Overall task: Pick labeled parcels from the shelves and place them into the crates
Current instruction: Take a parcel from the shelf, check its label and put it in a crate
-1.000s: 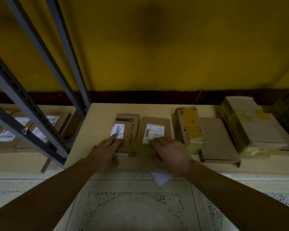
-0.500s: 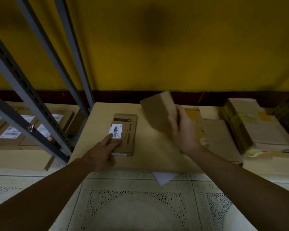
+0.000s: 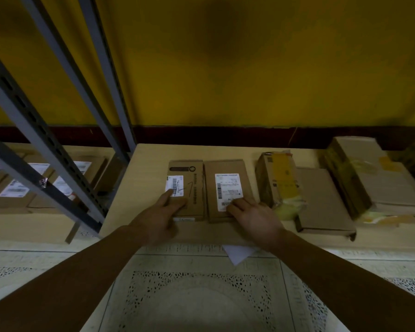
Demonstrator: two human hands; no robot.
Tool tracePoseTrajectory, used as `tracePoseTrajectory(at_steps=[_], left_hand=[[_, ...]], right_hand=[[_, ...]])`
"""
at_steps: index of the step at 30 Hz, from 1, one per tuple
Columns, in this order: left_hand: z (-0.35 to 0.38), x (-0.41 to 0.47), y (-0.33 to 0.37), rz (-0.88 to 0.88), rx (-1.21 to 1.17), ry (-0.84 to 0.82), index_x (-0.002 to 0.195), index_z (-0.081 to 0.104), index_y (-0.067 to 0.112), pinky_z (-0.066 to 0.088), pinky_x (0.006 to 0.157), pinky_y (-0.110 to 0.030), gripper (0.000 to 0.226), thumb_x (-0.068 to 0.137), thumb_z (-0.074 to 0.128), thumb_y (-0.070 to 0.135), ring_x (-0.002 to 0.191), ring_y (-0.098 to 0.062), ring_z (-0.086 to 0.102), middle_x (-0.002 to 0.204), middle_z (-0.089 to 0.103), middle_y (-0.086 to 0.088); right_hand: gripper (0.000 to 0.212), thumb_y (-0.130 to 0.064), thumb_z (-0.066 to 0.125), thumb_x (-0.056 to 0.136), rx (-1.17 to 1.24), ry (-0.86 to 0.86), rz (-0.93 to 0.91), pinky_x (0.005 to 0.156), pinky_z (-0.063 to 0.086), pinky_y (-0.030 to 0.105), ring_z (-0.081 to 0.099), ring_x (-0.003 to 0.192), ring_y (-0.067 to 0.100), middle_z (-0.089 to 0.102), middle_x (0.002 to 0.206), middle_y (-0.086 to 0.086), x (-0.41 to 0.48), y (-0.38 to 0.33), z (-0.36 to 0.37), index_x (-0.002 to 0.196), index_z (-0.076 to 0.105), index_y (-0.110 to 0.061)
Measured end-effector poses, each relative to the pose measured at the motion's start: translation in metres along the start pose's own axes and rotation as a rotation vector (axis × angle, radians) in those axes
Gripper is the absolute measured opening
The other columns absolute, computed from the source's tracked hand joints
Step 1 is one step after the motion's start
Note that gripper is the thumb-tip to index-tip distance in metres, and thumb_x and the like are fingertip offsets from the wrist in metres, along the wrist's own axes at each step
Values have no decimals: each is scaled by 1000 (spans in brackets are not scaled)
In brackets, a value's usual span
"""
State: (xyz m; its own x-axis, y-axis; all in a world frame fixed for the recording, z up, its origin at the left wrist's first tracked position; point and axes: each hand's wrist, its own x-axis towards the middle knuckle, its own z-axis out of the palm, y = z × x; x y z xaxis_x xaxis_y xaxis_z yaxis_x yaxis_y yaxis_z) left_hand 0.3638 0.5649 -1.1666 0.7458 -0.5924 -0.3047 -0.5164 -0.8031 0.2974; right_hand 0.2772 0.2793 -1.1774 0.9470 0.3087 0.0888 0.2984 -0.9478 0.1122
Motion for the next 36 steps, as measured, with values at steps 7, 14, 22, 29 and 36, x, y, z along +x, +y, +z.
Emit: tracePoseTrajectory(at_steps=[7,14,22,29,36], left_hand=[[1,6,3,31,-28,30,158,22,34,43,112,-37,78,94,65,25,152,-31,25,168,-7,-8],[11,11,5,28,36,43,159,16,26,28,120,-42,84,91,67,28,155,-35,8,167,-6,-11],[2,21,30,-34,119,167,158,19,26,-1,117,-68,77,88,31,57,156,-29,-5,168,8,-8],[14,36,69,166,40,441,134,51,23,35,105,-60,52,94,29,48,132,-23,43,140,47,1],[-19,36,137,-91,-1052,245,128,58,29,47,104,-44,43,102,39,58,114,-13,59,136,60,-2]], right_hand=[[38,-21,65,92,52,-88,80,85,57,48,58,120,34,61,131,11,8,-8,-1,129,59,-17],[36,-33,64,93,90,-27,84,93,53,45,60,116,31,64,126,9,16,-7,0,126,62,-18],[51,-48,55,94,78,158,516,106,37,57,37,137,40,45,145,16,13,35,-49,137,50,-23],[78,-55,79,71,635,15,958,91,55,53,58,109,36,53,128,12,2,71,-33,128,29,-35],[74,-48,80,76,1214,408,702,89,60,43,56,117,17,50,132,-4,20,50,-84,137,39,-39]])
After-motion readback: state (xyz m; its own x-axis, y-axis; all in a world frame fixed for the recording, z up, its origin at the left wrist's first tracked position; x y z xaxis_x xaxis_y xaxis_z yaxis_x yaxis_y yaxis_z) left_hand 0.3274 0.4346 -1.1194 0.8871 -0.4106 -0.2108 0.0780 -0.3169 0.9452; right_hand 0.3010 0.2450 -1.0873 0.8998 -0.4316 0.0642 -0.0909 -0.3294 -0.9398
